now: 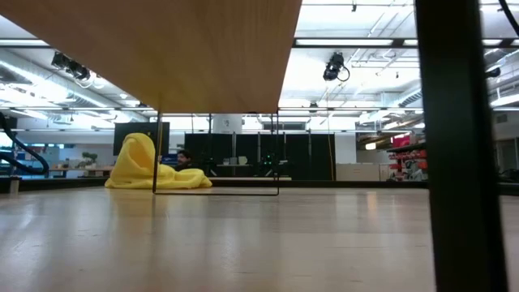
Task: Stack small to large cups/mugs on shelf
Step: Put the transparent mug on the shelf
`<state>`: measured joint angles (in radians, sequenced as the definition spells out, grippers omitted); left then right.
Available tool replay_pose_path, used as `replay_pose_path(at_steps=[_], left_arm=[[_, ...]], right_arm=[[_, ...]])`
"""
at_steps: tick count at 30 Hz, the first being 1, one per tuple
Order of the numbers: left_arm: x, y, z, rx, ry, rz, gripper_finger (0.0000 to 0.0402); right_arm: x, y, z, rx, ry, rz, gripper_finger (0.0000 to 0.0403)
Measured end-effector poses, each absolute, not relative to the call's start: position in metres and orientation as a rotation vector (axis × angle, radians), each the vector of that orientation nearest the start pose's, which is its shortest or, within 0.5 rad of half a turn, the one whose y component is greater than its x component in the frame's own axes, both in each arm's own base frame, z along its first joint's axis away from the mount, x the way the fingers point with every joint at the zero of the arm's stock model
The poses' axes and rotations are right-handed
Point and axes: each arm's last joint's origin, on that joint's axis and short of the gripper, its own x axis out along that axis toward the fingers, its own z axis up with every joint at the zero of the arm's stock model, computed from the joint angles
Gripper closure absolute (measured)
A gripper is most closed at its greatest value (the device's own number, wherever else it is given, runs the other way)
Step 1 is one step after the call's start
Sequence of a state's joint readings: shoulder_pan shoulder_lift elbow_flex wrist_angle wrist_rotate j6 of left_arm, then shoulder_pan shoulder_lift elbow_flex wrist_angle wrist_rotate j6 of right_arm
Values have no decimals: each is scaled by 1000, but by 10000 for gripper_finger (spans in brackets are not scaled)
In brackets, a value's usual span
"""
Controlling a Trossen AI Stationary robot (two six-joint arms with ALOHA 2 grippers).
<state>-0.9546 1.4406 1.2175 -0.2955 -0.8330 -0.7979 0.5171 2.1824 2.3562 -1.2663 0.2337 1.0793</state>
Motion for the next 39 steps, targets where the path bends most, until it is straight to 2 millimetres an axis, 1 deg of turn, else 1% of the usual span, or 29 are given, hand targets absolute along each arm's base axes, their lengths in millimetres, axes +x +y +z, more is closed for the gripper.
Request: replay_pose_path(at_steps=[9,15,17,20,25,26,28,30,32,35,37,39], left_arm=[[202,-243,328,-410,328,18,362],[205,-242,335,-445,296,12,362],[206,-242,344,-456,286,10,365],[207,-240,366,-466,266,11,372],[214,-233,403,-463,302,72,384],[216,-232,411,-457,322,93,387],[224,-229,423,-458,376,138,390],[233,-225,429,-457,477,177,392],[245,-221,431,-503,604,223,392],[265,-216,424,-561,829,284,391],[280,-216,414,-580,961,292,387],[293,-219,408,-604,1030,278,383]], right_arm=[[392,216,340,560,995,-273,311],[382,213,354,552,960,-267,311],[376,212,361,540,957,-259,311],[360,209,373,509,981,-262,312],[318,203,393,429,1021,-377,313],[310,203,396,421,1014,-400,313],[299,205,405,417,968,-382,313],[288,206,412,407,941,-379,313],[280,206,413,398,933,-374,313],[270,205,403,365,968,-399,313],[260,202,388,342,1021,-434,313],[248,196,373,341,1067,-486,313]])
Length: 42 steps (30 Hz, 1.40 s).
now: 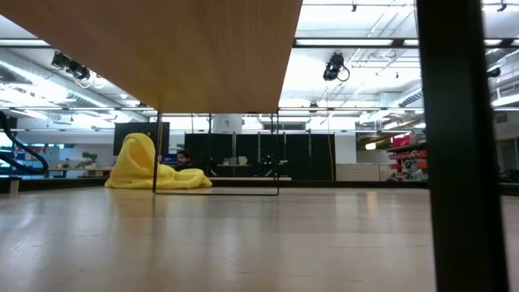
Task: Stack small to large cups/mugs on shelf
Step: Put the transparent mug on the shelf
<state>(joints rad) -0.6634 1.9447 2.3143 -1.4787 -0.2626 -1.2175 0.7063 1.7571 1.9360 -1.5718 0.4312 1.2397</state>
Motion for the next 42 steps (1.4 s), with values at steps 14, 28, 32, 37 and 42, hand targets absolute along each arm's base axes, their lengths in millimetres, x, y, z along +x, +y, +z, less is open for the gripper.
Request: replay_pose_path(at_steps=[14,28,32,37,42], left_arm=[[316,-210,399,-794,1067,367,379],[340,-212,372,-790,1155,387,370],[343,-208,371,-791,1158,394,362],[343,-208,371,-792,1170,382,350],[345,-207,372,-808,1161,373,337]], right_arm=[[192,181,273,553,1083,-576,314],[193,182,251,570,1088,-542,314],[193,183,251,572,1087,-540,314],[194,183,251,576,1084,-536,314],[194,183,251,572,1085,-533,313]])
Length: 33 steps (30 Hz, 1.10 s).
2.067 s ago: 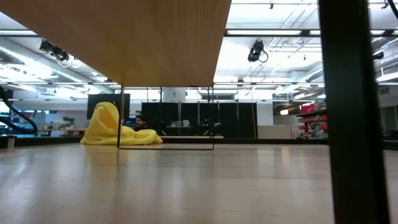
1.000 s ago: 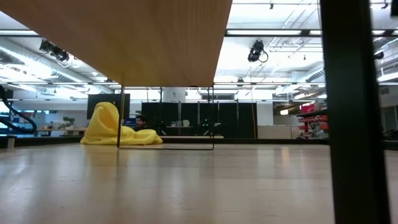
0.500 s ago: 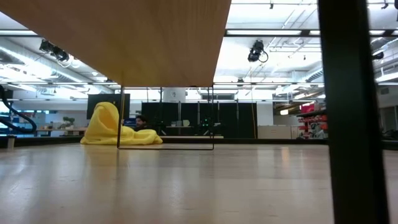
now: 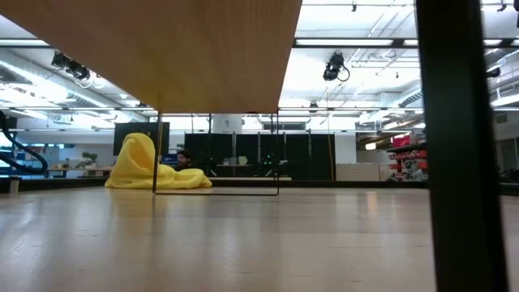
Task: Stack small to large cups/mugs on shelf
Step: Put the transparent mug on the shelf
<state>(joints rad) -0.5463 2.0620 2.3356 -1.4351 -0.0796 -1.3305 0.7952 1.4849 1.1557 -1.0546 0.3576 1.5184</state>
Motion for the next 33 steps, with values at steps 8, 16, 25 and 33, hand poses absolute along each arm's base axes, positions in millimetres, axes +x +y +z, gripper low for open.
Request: replay_pose_path(at_steps=[8,16,25,33], left_arm=[[346,-206,375,-828,1151,351,326],[343,-201,377,-823,1179,363,332],[333,-194,382,-818,1195,423,334],[338,-199,376,-818,1196,422,329]], right_arm=[[194,183,251,568,1082,-532,310],[194,183,251,567,1082,-533,309],[195,184,251,567,1076,-524,309],[195,184,251,570,1074,-521,309]])
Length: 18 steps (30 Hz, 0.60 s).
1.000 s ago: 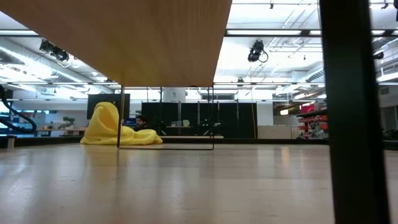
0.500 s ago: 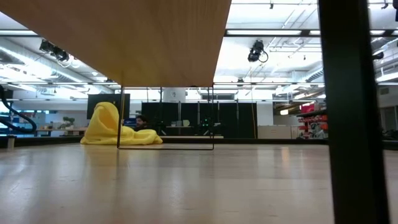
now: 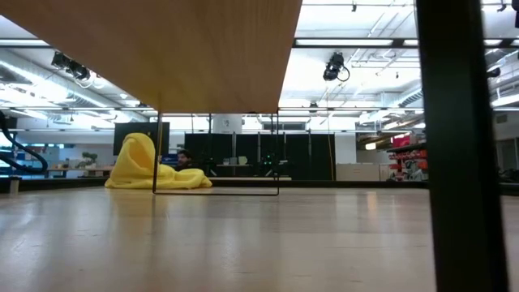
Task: Stack small to large cups/mugs on shelf
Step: Put the transparent mug on the shelf
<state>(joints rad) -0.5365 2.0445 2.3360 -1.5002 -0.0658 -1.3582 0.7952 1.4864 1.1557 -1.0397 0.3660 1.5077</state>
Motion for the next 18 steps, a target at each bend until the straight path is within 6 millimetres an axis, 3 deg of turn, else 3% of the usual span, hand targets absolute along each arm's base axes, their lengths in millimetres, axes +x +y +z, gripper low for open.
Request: replay_pose_path(at_steps=[18], left_arm=[[349,-202,364,-793,1213,412,334]], right_arm=[[195,184,251,564,1075,-516,309]])
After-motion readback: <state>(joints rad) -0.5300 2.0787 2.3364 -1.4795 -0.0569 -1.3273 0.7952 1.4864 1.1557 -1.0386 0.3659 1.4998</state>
